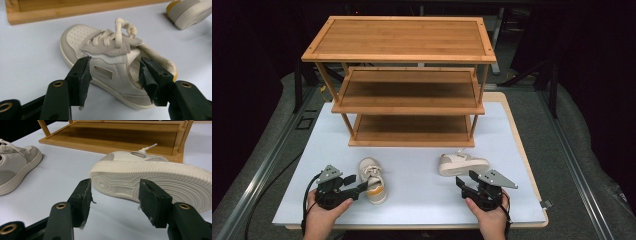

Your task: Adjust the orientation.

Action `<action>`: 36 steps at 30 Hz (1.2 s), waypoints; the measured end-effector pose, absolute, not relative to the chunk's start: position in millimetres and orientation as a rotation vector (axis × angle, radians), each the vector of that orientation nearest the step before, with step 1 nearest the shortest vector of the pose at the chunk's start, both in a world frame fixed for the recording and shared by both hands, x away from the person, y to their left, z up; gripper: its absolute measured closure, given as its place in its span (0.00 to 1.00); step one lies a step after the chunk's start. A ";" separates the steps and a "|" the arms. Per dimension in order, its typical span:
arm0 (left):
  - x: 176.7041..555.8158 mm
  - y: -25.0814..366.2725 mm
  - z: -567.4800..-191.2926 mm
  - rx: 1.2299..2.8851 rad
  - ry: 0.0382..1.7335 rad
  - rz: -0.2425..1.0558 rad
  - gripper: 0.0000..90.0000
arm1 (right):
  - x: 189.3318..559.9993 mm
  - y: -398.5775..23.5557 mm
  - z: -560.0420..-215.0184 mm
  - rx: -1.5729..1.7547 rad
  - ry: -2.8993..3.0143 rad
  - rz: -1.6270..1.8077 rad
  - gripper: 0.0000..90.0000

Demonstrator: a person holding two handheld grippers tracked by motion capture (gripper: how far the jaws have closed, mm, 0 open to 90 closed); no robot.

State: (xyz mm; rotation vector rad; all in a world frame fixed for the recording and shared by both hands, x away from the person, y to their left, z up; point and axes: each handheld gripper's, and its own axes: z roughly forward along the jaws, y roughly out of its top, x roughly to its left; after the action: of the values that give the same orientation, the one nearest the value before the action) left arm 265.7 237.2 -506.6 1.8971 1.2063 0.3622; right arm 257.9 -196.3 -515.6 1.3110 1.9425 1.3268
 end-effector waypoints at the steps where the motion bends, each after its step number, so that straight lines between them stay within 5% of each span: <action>1: 266.9 235.5 -508.1 1.907 1.212 0.354 0.46 | 257.7 -196.4 -515.4 1.313 1.941 1.328 0.49; 13: 286.6 232.4 -512.5 1.918 1.218 0.315 0.62 | 257.3 -197.3 -513.5 1.314 1.931 1.337 0.49; 21: 310.0 224.9 -515.9 1.903 1.174 0.316 0.63 | 266.5 -200.4 -505.1 1.348 1.894 1.386 0.50; 36: 299.8 231.8 -524.5 1.819 1.176 0.330 0.45 | 289.2 -188.6 -504.2 1.306 1.882 1.289 0.43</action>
State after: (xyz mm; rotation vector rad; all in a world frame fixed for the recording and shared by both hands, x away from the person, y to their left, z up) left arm 299.8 231.8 -524.5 1.8186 1.1764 0.3304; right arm 289.2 -188.6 -504.2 1.3056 1.8817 1.2886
